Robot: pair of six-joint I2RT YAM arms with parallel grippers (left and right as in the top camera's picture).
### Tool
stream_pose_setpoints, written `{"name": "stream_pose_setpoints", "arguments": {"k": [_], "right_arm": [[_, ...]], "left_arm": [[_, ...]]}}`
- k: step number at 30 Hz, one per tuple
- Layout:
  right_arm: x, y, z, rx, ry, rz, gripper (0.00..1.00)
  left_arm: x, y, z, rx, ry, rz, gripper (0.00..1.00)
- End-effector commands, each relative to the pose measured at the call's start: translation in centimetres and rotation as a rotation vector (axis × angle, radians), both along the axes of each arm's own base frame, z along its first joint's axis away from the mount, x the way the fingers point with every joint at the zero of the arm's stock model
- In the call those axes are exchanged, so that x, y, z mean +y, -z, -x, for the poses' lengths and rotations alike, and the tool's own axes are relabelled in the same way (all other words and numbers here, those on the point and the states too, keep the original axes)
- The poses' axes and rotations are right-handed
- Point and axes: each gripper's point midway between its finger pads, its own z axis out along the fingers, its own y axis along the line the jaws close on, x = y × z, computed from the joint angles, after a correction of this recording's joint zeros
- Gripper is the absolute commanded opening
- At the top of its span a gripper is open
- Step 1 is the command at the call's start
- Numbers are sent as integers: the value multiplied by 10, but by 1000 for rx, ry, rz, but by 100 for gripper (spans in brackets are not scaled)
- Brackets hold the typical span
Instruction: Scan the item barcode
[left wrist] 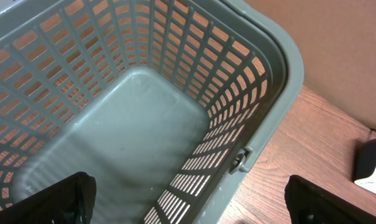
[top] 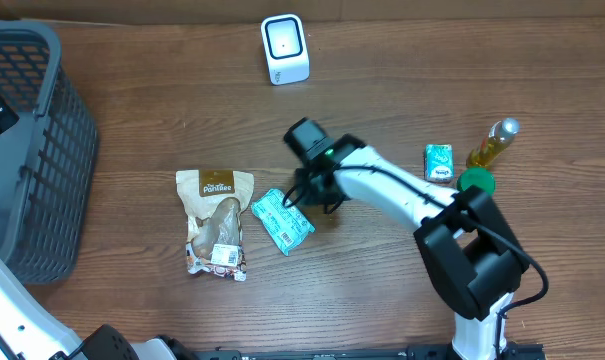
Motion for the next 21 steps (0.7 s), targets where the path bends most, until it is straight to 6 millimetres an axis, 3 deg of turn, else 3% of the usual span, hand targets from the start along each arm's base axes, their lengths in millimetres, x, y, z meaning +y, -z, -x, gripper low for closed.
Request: {"name": "stream_pose_setpoints", "arguments": {"k": [1, 5, 8, 15, 18, 21], "right_arm": [[1, -11, -2, 11, 21, -32, 5], [40, -36, 11, -15, -158, -148, 4], [71, -42, 24, -41, -245, -207, 4], [121, -31, 49, -88, -363, -259, 4], [130, -18, 56, -79, -385, -255, 4], [127, -2, 54, -74, -379, -215, 4]], "left_arm": [[-1, 3, -3, -2, 6, 14, 100], [-2, 3, -3, -2, 6, 14, 100], [-1, 3, -3, -2, 6, 14, 100], [-1, 3, -3, -2, 6, 14, 99], [-1, 3, -3, -2, 6, 14, 100], [-1, 3, -3, -2, 6, 14, 100]]}}
